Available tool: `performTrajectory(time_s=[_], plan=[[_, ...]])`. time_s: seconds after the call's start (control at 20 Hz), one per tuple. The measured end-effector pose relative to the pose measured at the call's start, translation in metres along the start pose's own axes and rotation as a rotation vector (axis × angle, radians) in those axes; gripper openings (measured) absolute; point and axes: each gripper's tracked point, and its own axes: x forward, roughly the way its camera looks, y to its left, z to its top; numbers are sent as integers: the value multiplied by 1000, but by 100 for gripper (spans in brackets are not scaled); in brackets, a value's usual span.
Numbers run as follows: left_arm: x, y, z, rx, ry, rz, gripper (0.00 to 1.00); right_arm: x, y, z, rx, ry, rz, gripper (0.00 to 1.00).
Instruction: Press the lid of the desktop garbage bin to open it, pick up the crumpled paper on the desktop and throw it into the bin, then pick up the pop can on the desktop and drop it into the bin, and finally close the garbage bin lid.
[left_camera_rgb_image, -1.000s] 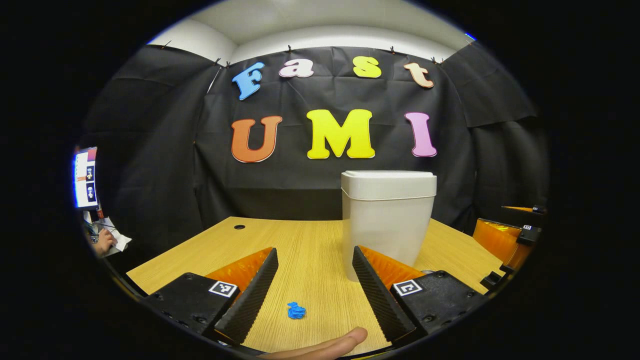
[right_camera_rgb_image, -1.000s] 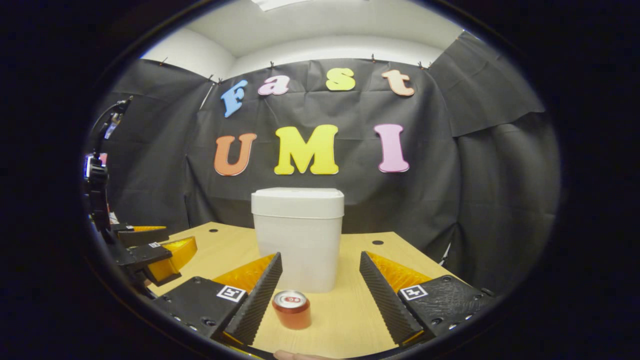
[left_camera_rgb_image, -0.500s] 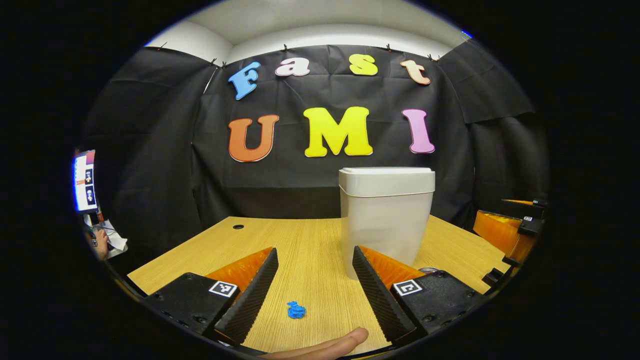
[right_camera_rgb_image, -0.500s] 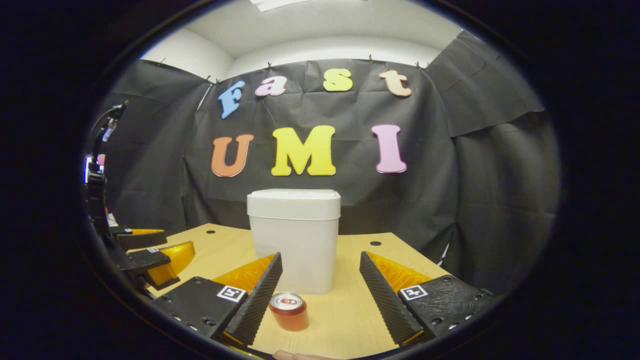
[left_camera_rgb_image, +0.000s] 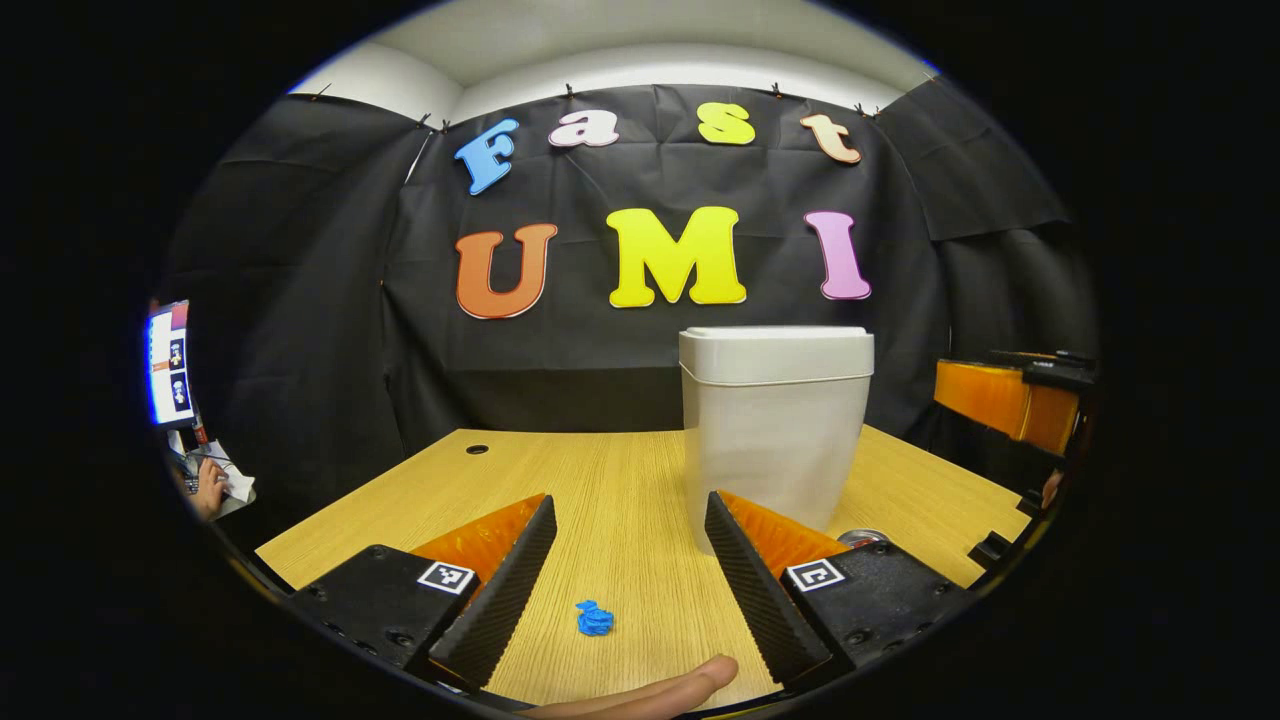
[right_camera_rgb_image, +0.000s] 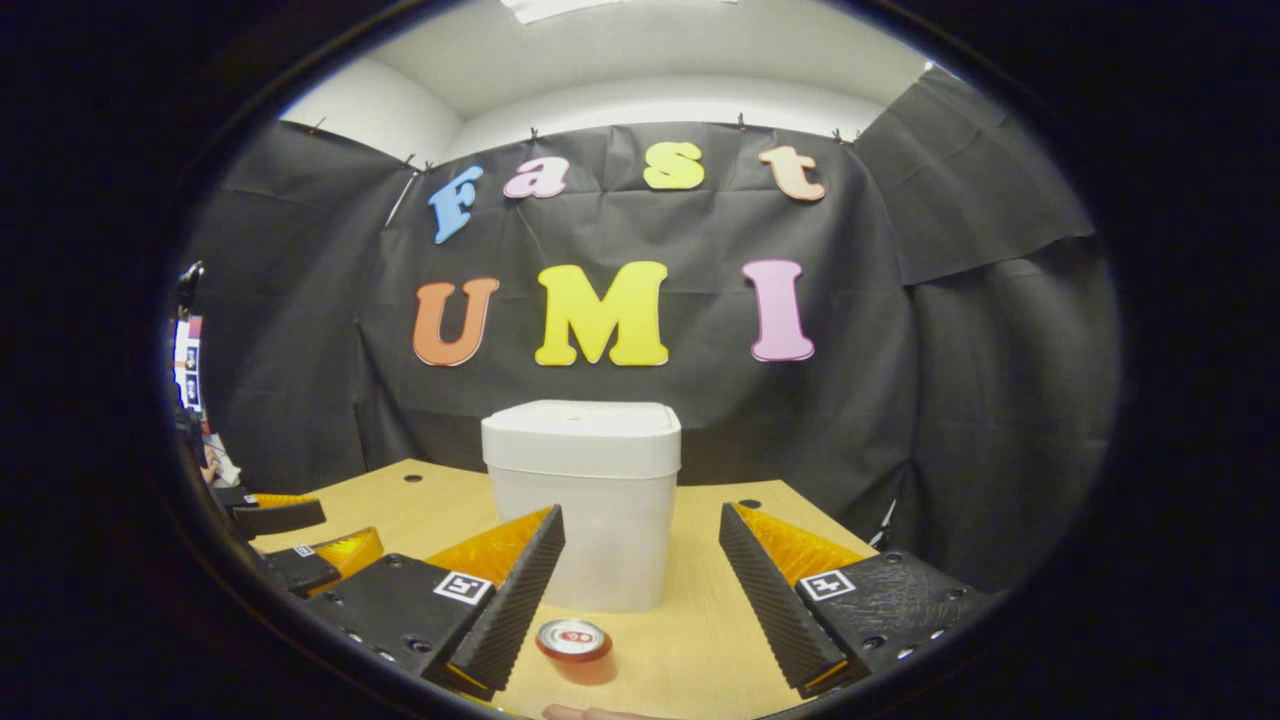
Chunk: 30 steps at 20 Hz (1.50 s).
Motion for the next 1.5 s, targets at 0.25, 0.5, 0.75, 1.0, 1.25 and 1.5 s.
performTrajectory(time_s=[0.25, 0.5, 0.75, 1.0, 1.25, 1.5], plan=[[1, 4, 1, -3, 0, 7, 97, 14, 5, 21, -24, 2, 13, 96], [2, 6, -1, -4, 5, 8, 97, 32, 8, 39, -3, 21, 31, 95], [2, 7, -1, -6, 7, 10, 97, 53, 7, 55, -5, 23, 29, 83], [3, 10, -2, -9, 10, 12, 97, 75, 15, 61, -45, 24, 42, 62], [7, 13, -5, -13, 15, 16, 97, 92, 24, 72, -11, -39, 84, 17], [10, 21, -8, -31, 29, 29, 97, 101, 31, 58, -88, 38, 79, 3]])
